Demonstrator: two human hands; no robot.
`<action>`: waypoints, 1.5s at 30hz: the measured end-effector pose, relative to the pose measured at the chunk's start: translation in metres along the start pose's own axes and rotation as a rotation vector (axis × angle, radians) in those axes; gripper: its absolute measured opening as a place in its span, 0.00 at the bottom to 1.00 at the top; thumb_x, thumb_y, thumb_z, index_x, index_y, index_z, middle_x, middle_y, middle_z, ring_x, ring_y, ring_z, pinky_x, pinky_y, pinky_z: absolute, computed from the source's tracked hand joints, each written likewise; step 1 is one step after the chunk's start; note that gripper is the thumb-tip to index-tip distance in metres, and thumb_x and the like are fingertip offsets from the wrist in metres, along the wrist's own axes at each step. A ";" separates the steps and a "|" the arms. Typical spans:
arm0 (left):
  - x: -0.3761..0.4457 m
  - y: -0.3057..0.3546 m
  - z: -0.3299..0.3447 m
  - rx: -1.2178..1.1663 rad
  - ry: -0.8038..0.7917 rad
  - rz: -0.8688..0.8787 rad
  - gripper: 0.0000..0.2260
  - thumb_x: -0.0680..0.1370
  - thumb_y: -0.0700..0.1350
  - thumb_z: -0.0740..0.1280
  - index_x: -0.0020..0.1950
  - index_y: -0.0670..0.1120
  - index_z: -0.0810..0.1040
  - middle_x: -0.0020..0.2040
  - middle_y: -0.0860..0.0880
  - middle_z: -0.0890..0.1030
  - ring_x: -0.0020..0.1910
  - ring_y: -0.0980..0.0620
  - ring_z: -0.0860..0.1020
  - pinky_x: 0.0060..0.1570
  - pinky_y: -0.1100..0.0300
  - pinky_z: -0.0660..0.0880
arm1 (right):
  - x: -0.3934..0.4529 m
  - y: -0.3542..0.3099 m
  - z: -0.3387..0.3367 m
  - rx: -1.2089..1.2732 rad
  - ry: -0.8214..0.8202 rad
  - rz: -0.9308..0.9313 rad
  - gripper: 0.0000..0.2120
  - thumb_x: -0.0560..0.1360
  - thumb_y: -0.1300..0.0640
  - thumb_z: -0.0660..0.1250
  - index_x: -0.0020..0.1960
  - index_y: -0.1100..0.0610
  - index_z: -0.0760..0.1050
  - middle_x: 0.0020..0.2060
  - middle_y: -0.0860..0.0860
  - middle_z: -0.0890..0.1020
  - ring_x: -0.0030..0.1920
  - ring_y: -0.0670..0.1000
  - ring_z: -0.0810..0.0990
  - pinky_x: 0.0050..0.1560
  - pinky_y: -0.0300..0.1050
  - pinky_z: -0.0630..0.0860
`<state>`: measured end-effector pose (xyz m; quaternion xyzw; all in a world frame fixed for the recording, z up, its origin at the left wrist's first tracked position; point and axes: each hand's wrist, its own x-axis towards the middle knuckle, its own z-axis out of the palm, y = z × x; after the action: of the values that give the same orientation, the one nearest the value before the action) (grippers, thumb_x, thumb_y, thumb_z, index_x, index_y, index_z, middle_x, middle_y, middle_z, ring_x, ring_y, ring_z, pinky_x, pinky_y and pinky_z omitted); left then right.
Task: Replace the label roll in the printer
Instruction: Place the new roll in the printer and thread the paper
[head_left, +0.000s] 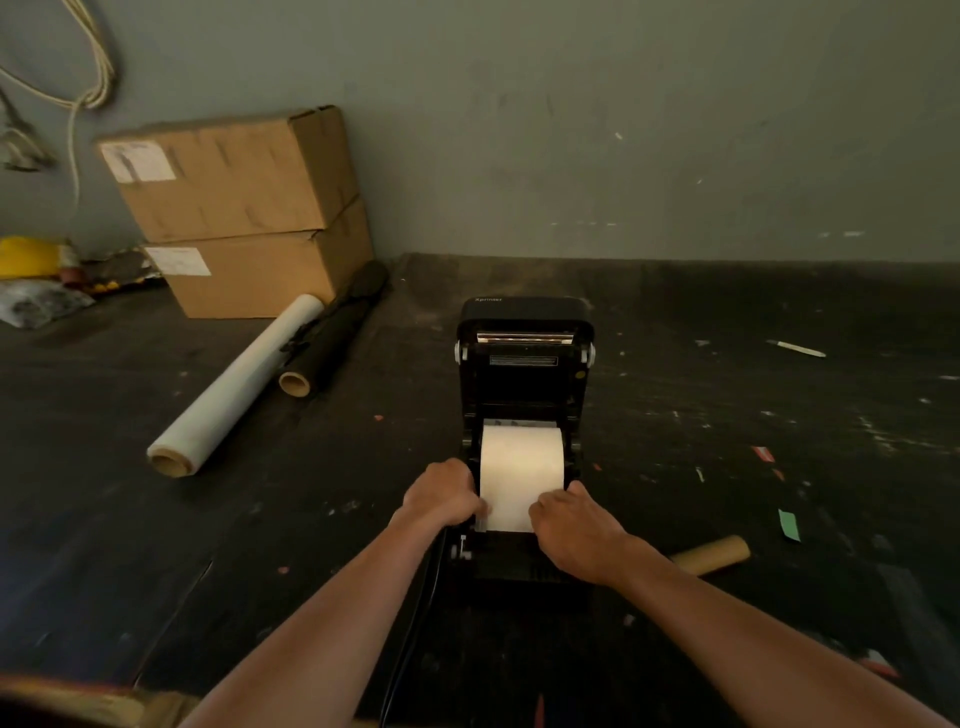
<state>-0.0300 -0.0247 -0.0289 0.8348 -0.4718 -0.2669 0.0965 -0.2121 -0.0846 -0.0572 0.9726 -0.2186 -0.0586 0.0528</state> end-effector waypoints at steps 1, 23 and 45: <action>-0.005 0.000 0.003 0.022 0.093 0.010 0.14 0.70 0.51 0.73 0.52 0.46 0.78 0.48 0.47 0.81 0.46 0.48 0.80 0.48 0.51 0.79 | 0.000 0.000 0.000 0.004 0.006 -0.001 0.10 0.78 0.53 0.60 0.53 0.58 0.73 0.51 0.58 0.79 0.51 0.55 0.76 0.59 0.54 0.67; 0.001 -0.006 -0.002 -0.217 -0.172 0.033 0.09 0.77 0.48 0.67 0.53 0.45 0.81 0.41 0.50 0.78 0.36 0.55 0.74 0.30 0.63 0.68 | -0.011 0.028 0.008 0.887 0.083 0.601 0.12 0.76 0.46 0.65 0.55 0.52 0.77 0.45 0.47 0.80 0.42 0.41 0.77 0.38 0.34 0.70; 0.013 -0.001 -0.007 -0.074 -0.255 -0.003 0.08 0.76 0.48 0.68 0.38 0.49 0.78 0.35 0.50 0.75 0.30 0.54 0.72 0.28 0.60 0.67 | -0.002 0.010 -0.020 0.147 -0.026 0.032 0.10 0.79 0.54 0.61 0.51 0.56 0.80 0.48 0.52 0.80 0.49 0.52 0.79 0.58 0.49 0.73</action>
<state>-0.0204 -0.0355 -0.0283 0.7907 -0.4689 -0.3881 0.0661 -0.2153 -0.0914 -0.0361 0.9694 -0.2387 -0.0543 -0.0207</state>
